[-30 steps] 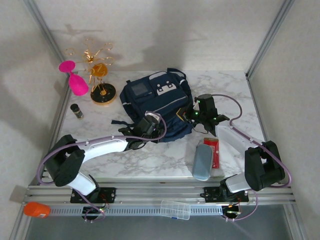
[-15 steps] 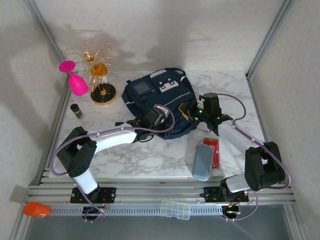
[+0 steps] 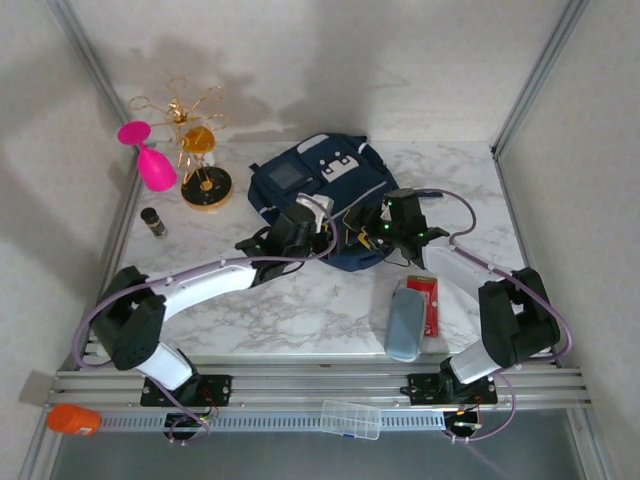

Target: Pack the student bag

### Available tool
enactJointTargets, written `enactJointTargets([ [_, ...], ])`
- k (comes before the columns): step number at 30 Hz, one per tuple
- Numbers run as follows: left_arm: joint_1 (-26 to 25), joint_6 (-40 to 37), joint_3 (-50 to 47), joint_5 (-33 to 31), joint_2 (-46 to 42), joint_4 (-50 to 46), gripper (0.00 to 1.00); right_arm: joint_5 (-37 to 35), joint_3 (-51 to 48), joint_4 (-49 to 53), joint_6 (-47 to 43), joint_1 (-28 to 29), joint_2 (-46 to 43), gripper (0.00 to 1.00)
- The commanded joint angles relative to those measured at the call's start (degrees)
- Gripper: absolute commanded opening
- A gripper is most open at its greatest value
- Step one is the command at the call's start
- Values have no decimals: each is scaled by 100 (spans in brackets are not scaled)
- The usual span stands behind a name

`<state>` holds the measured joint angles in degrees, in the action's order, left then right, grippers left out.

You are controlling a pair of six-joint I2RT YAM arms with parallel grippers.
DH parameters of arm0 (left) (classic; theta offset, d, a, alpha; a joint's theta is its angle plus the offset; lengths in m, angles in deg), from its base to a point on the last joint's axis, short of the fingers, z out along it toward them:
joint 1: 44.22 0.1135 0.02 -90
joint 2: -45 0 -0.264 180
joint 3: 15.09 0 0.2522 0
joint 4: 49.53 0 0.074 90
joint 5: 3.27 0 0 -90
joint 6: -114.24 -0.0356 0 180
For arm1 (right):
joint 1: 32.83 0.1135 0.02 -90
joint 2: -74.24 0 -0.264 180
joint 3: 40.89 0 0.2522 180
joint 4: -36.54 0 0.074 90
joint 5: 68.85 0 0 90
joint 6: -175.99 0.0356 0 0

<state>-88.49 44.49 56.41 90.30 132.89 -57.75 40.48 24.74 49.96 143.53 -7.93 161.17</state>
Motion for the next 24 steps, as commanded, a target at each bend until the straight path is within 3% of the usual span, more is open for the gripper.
enactJointTargets([
  [1, 63, 324, -447, -353, -255, 47, 52, -672, 193, 436, -295, -5, -144, 71],
  [5, 175, 758, -658, -466, -63, 251, 51, -773, -9, 391, -204, 40, -133, 73],
  [13, 239, 1555, -836, -296, 744, 815, 32, -934, 575, 706, -283, 313, 491, 76],
  [17, 226, 1961, -1226, -201, 870, 1459, 31, -949, 514, 362, -241, 403, 659, 78],
  [24, 182, 2162, -1074, -209, 1204, 1440, 25, -1368, 1069, 1009, -363, 612, 1165, 82],
])
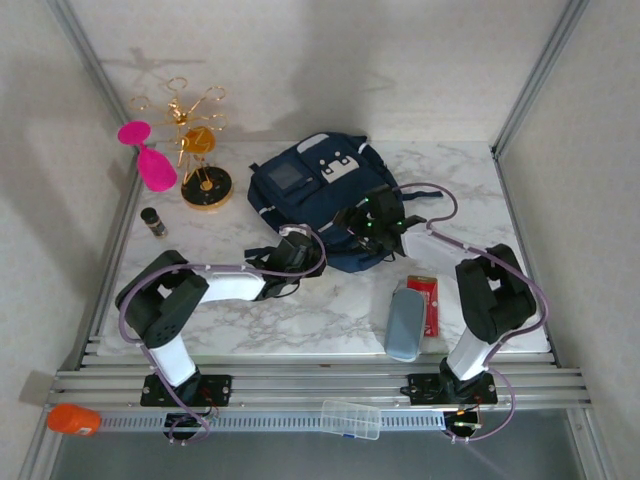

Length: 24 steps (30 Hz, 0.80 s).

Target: Pack the student bag

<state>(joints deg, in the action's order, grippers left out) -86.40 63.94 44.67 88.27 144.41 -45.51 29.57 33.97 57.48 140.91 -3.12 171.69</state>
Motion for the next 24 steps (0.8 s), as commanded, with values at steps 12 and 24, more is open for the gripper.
enactJointTargets([
  [12, -36, 883, 210, -418, 49, 217, 16, -397, 527, 179, -15, 299, 603, 89],
  [24, -81, 1047, 108, -280, 418, 580, 11, 160, 29, -1430, -296, 214, -602, 64],
])
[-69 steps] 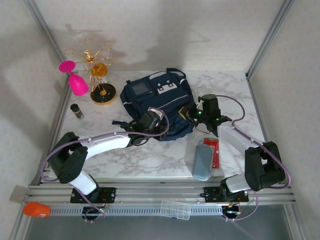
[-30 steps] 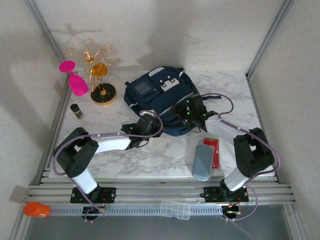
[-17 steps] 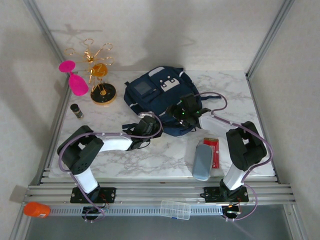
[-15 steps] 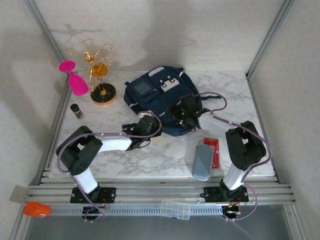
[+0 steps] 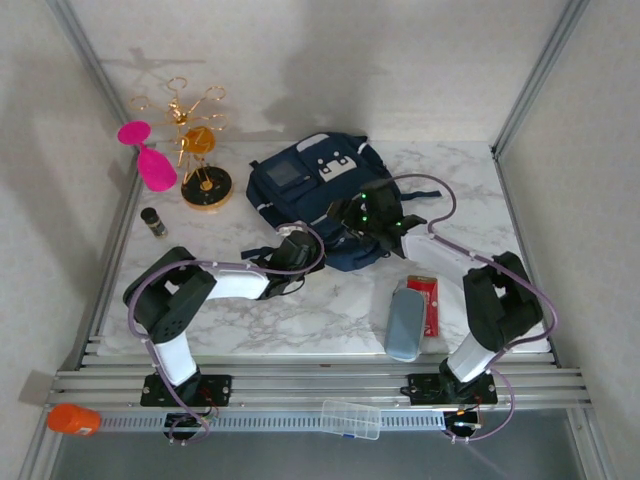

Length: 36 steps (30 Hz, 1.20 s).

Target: Pack the student bag

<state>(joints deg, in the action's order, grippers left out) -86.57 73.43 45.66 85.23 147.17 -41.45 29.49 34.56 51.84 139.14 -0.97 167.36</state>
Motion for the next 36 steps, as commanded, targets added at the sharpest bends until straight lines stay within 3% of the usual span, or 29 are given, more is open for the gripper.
enactJointTargets([
  [1, -63, 123, -11, 31, 162, 201, 10, 122, -51, -820, -85, -11, -112, 61],
  [5, -63, 101, -25, 53, 181, 293, 10, 227, -266, -1098, 70, -18, 286, 56],
  [13, -72, -38, 28, 62, 48, 153, 9, 118, -683, -1748, -159, -48, 388, 58],
  [19, -66, -123, -29, -39, -218, -101, 9, -576, -633, -850, -47, -77, 488, 60],
  [20, -65, -144, -31, -76, -277, -156, 10, -656, -687, -831, 39, -81, 492, 65],
  [22, -68, -157, -14, -105, -370, -255, 10, -705, -789, -911, 119, -53, 562, 64],
  [26, -65, -218, 8, -165, -583, -452, 11, -484, -584, -954, 83, -50, 859, 50],
  [31, -63, -476, 100, -351, -856, -868, 13, -132, -390, -978, 39, -55, 666, 23],
  [36, -55, -1081, 68, -411, -1263, -1102, 23, 288, -340, -1000, 92, -168, 427, 1],
])
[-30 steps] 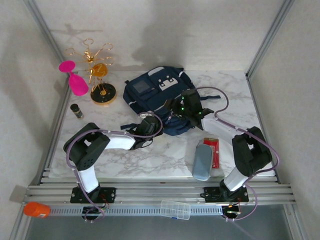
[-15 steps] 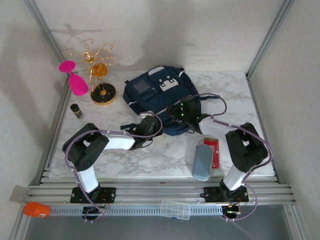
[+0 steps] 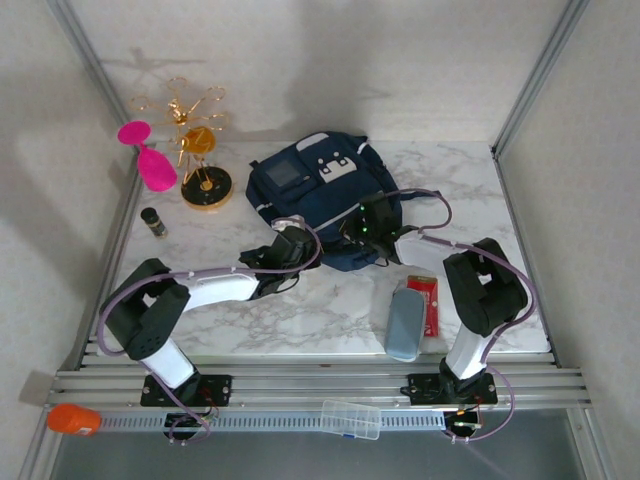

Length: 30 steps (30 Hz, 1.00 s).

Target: Pack the student bag

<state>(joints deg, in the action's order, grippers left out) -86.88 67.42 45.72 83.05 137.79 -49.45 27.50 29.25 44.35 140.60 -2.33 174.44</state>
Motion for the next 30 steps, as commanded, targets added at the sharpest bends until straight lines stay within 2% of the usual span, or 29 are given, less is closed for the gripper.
enactJointTargets([
  [1, -24, -609, 21, -177, -433, -327, 25, 639, 142, -348, -3, -94, -350, 0],
  [9, 11, -1414, -97, 98, -870, -398, 43, 1213, -24, -708, 315, -235, -959, 0],
  [14, -120, -1783, 53, 359, -886, -418, 50, 1471, -87, -767, 586, -259, -1187, 0],
  [19, -450, -1980, 231, 150, -789, -418, 52, 1459, -153, -785, 768, -254, -1453, 0],
  [24, -498, -1919, 561, -80, -373, -482, 50, 1487, -244, -895, 911, -238, -1591, 0],
  [30, -494, -1857, 935, 137, 238, -238, 46, 1441, -348, -986, 1041, -230, -1625, 0],
])
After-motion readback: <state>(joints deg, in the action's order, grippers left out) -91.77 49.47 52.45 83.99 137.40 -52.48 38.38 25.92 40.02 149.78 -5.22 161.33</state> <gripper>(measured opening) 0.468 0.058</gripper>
